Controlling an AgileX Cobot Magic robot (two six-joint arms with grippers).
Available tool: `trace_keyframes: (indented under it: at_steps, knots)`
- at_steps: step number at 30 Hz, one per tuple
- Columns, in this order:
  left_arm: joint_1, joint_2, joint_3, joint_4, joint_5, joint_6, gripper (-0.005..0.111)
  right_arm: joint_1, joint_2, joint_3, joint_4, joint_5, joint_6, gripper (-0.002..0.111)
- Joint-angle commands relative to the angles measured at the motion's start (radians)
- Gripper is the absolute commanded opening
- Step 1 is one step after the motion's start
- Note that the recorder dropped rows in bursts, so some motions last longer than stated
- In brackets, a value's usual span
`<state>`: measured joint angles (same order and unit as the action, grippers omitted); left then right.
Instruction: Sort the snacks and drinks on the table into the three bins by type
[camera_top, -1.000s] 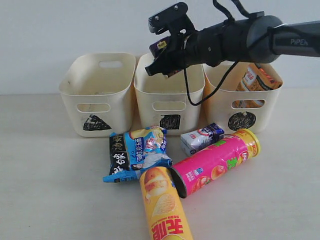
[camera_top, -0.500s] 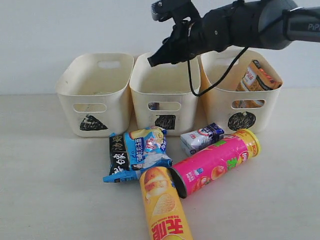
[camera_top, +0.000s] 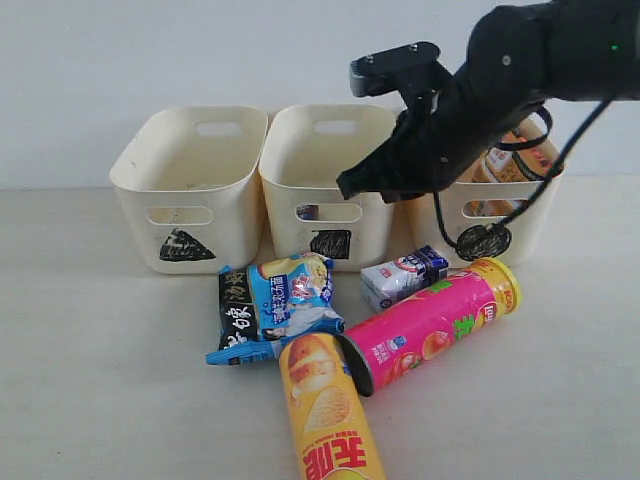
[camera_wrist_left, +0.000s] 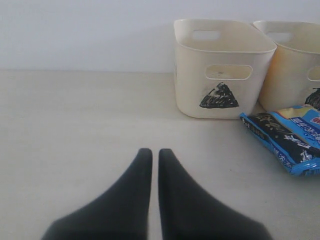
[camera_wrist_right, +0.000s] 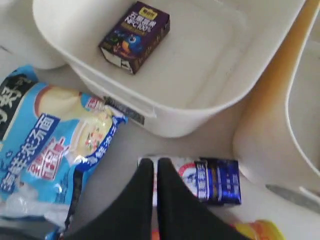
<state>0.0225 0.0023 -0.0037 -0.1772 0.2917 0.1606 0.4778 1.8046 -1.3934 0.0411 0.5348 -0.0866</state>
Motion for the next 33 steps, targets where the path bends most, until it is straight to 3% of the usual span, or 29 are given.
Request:
trace_keyframes:
  at_steps: [1,7,13,19,24,28,33]
  knots:
    - [-0.003,-0.002,0.004,0.001,-0.007,0.005,0.004,-0.009,-0.133,0.137,0.006,0.001,0.004,0.0]
    - [-0.003,-0.002,0.004,0.001,-0.007,0.005,0.004,-0.009,-0.215,0.223,0.052,0.162,0.0,0.0]
    - [-0.003,-0.002,0.004,0.001,-0.007,0.005,0.004,-0.007,-0.236,0.257,0.17,0.316,-0.153,0.0]
    - [-0.003,-0.002,0.004,0.001,-0.007,0.005,0.004,-0.007,-0.351,0.461,0.196,0.072,-0.123,0.0]
    - [-0.003,-0.002,0.004,0.001,-0.007,0.005,0.004,-0.011,-0.492,0.663,0.196,-0.237,-0.05,0.0]
    - [-0.003,-0.002,0.004,0.001,-0.007,0.005,0.004,-0.159,-0.602,0.879,0.198,-0.505,0.093,0.0]
    - [-0.003,-0.002,0.004,0.001,-0.007,0.005,0.004,-0.313,-0.737,0.976,0.198,-0.557,0.133,0.0]
